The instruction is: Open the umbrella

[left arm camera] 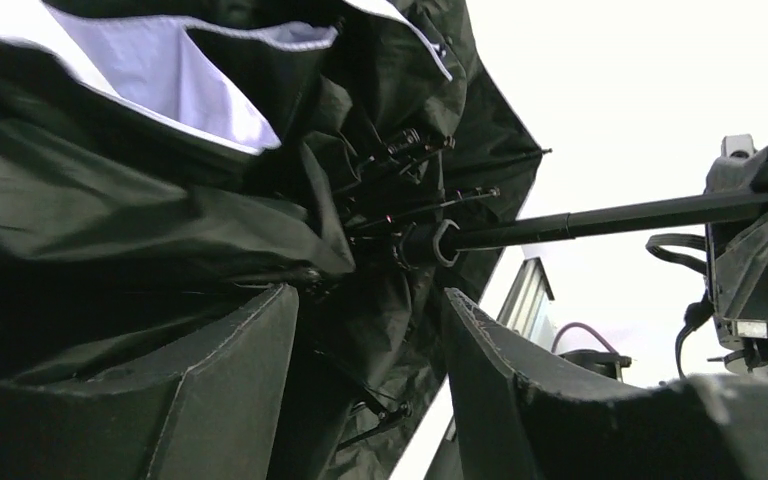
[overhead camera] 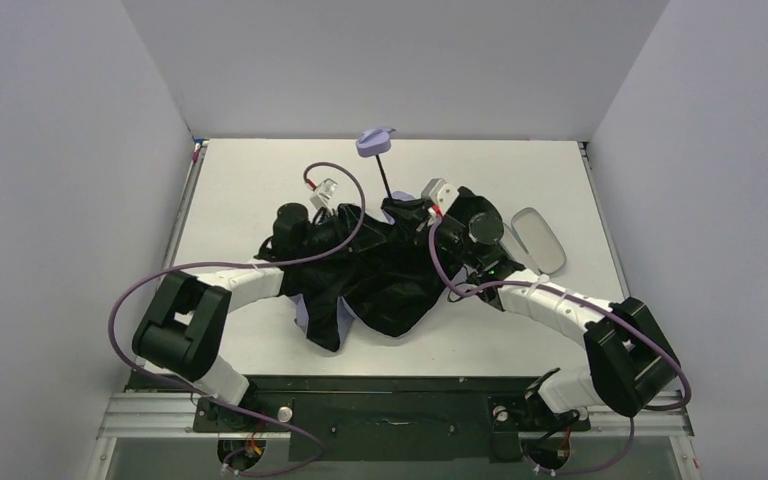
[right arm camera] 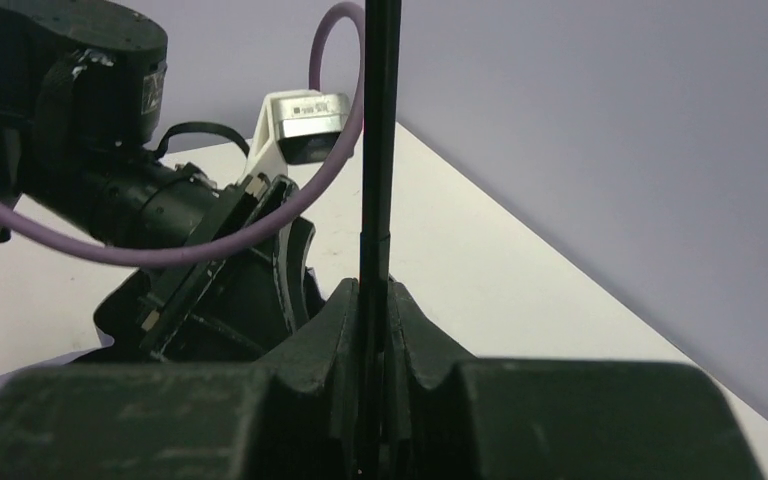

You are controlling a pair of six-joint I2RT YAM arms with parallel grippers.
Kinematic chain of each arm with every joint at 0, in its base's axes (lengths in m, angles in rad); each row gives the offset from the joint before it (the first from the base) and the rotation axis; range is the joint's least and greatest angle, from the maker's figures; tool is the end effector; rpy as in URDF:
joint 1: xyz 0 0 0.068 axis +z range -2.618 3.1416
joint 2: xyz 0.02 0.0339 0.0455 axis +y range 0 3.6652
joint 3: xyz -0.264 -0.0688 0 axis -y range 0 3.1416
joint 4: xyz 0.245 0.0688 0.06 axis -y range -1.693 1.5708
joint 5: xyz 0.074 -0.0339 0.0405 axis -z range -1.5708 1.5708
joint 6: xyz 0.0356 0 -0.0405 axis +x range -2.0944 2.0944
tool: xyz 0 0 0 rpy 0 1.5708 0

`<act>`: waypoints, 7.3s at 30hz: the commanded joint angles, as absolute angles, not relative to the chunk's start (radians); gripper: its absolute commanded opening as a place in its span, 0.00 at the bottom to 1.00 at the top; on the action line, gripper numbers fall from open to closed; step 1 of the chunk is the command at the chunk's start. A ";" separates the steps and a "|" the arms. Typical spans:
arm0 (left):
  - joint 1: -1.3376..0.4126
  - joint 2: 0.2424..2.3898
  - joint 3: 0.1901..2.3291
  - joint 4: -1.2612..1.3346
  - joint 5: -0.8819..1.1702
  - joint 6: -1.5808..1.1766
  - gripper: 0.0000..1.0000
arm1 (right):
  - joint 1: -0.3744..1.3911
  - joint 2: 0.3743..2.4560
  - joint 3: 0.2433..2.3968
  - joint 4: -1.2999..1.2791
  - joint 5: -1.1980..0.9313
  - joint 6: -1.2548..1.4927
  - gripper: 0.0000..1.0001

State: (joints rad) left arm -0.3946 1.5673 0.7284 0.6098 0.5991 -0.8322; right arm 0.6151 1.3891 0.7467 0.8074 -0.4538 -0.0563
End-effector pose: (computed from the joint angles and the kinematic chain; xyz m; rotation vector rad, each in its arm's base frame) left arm 0.2952 -0.1447 0.2119 0.0430 1.9930 -1.3735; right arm 0.2433 0.1910 0.2918 -0.8314 1.2108 0.7758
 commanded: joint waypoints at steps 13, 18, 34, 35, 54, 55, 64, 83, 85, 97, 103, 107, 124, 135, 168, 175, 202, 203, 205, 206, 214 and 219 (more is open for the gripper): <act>-0.322 1.523 0.698 0.448 0.421 -0.577 0.56 | 0.627 1.281 0.904 0.864 -0.411 0.084 0.00; -0.286 1.311 0.723 0.540 0.567 -0.440 0.77 | 0.621 1.296 0.884 0.827 -0.444 0.075 0.00; -0.382 1.338 1.183 0.632 0.650 -0.483 0.84 | 0.646 1.355 0.913 0.795 -0.510 0.042 0.00; -0.395 1.352 1.189 0.640 0.649 -0.484 0.85 | 0.648 1.356 0.914 0.792 -0.507 0.040 0.00; -0.440 1.409 1.340 0.608 0.655 -0.497 0.00 | 0.626 1.406 0.843 0.483 -0.562 -0.079 0.45; -0.439 1.408 1.345 0.606 0.653 -0.485 0.00 | 0.622 1.409 0.830 0.434 -0.565 -0.117 0.45; -0.388 1.406 1.421 0.611 0.639 -0.491 0.00 | 0.608 1.478 0.824 0.127 -0.535 -0.366 0.43; -0.366 1.374 1.422 0.603 0.729 -0.437 0.00 | 0.488 1.323 0.981 0.241 -0.641 0.120 0.83; -0.367 1.371 1.416 0.592 0.733 -0.426 0.00 | 0.474 1.305 0.990 0.278 -0.623 0.240 0.81; -0.402 1.366 1.401 0.570 0.730 -0.396 0.00 | 0.518 1.430 1.032 0.310 -0.363 0.587 0.10; -0.403 1.352 1.407 0.528 0.717 -0.363 0.00 | 0.554 1.521 1.001 0.343 -0.380 0.626 0.09; -0.403 1.335 1.411 0.511 0.709 -0.358 0.00 | 0.558 1.576 0.993 0.319 -0.383 0.605 0.09; -0.365 1.290 1.486 0.469 0.769 -0.420 0.00 | 0.434 1.826 1.061 0.206 -0.320 0.468 0.69; -0.345 1.291 1.481 0.321 0.741 -0.268 0.00 | 0.372 1.782 1.122 0.184 -0.627 0.396 0.75; -0.273 1.344 1.485 0.349 0.605 -0.209 0.00 | 0.453 1.723 1.205 -0.789 -0.466 -0.636 0.69; -0.262 1.376 1.521 0.417 0.727 -0.326 0.00 | 0.431 1.627 1.138 -0.727 -0.504 -0.673 0.71; -0.454 1.431 1.475 0.321 0.645 -0.239 0.00 | 0.589 1.571 1.320 0.302 -0.498 0.179 0.63; -0.454 1.431 1.478 0.315 0.641 -0.237 0.00 | 0.589 1.584 1.331 0.302 -0.501 0.175 0.48; -0.451 1.424 1.476 0.308 0.640 -0.236 0.01 | 0.589 1.593 1.333 0.308 -0.509 0.169 0.18; -0.448 1.418 1.471 0.308 0.643 -0.241 0.15 | 0.589 1.593 1.330 0.321 -0.511 0.166 0.03; -0.156 1.271 1.160 0.358 0.807 -0.541 0.78 | 0.554 1.590 1.269 0.469 -0.537 0.198 0.00; -0.113 1.210 0.989 0.331 0.870 -0.571 0.72 | 0.546 1.595 1.268 0.495 -0.536 0.194 0.00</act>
State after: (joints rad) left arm -0.1097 1.2369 1.0714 0.3149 0.7647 -0.4847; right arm 0.5480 1.6020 1.2583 0.3370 -0.5369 0.1738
